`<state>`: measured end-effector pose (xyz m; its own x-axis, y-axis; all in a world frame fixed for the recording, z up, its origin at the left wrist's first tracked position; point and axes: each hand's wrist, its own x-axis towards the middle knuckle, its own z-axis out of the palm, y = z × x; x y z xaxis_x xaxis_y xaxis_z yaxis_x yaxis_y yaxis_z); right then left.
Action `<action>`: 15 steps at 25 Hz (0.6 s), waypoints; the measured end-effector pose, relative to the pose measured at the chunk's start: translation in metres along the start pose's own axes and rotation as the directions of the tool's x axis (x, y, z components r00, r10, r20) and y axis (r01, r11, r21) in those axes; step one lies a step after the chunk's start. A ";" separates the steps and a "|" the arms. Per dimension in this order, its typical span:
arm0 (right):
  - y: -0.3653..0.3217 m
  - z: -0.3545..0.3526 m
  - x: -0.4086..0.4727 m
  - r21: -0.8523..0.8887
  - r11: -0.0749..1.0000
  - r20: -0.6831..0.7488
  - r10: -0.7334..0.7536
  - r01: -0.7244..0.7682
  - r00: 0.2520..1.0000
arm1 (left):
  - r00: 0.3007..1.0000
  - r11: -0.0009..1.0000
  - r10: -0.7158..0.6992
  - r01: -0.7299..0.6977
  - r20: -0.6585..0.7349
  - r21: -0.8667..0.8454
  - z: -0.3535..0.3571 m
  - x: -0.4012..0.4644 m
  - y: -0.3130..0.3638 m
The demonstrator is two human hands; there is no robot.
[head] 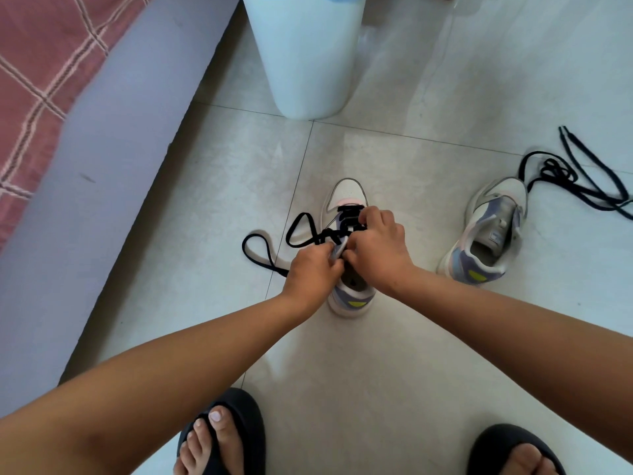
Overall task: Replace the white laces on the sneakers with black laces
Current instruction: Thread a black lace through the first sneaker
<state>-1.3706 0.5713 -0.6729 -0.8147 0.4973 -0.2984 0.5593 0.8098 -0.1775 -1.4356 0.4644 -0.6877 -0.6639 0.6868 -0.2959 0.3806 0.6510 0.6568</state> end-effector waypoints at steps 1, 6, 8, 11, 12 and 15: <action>0.000 0.002 -0.001 -0.022 1.000 -0.038 -0.016 0.015 0.999 | 1.000 1.000 -0.011 0.011 -0.006 -0.011 0.002 0.000 0.000; 0.010 -0.029 -0.034 -0.248 0.882 0.221 -0.351 0.400 0.910 | 0.998 1.000 -0.012 0.012 -0.065 -0.011 0.009 -0.003 -0.001; 0.027 -0.038 -0.064 -0.272 0.805 0.534 -0.330 0.528 0.778 | 0.997 0.999 -0.031 0.030 -0.068 -0.015 0.010 -0.003 -0.002; 0.036 -0.037 -0.098 -0.314 0.771 0.793 -0.108 0.554 0.599 | 0.998 0.997 -0.056 0.054 -0.040 -0.047 0.011 -0.003 -0.001; 0.034 -0.036 -0.096 -0.281 0.830 0.785 -0.090 0.482 0.613 | 0.998 0.997 -0.059 0.057 -0.028 -0.049 0.010 -0.004 0.000; 0.026 -0.036 -0.054 -0.103 0.974 0.401 -0.147 0.204 0.904 | 0.992 0.995 -0.098 0.097 -0.085 -0.015 -0.002 0.000 0.000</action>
<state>-1.3180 0.5770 -0.6276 -0.7571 0.2056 -0.6200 0.3625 0.9219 -0.1369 -1.4373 0.4638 -0.6868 -0.7504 0.5898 -0.2983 0.3047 0.7092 0.6357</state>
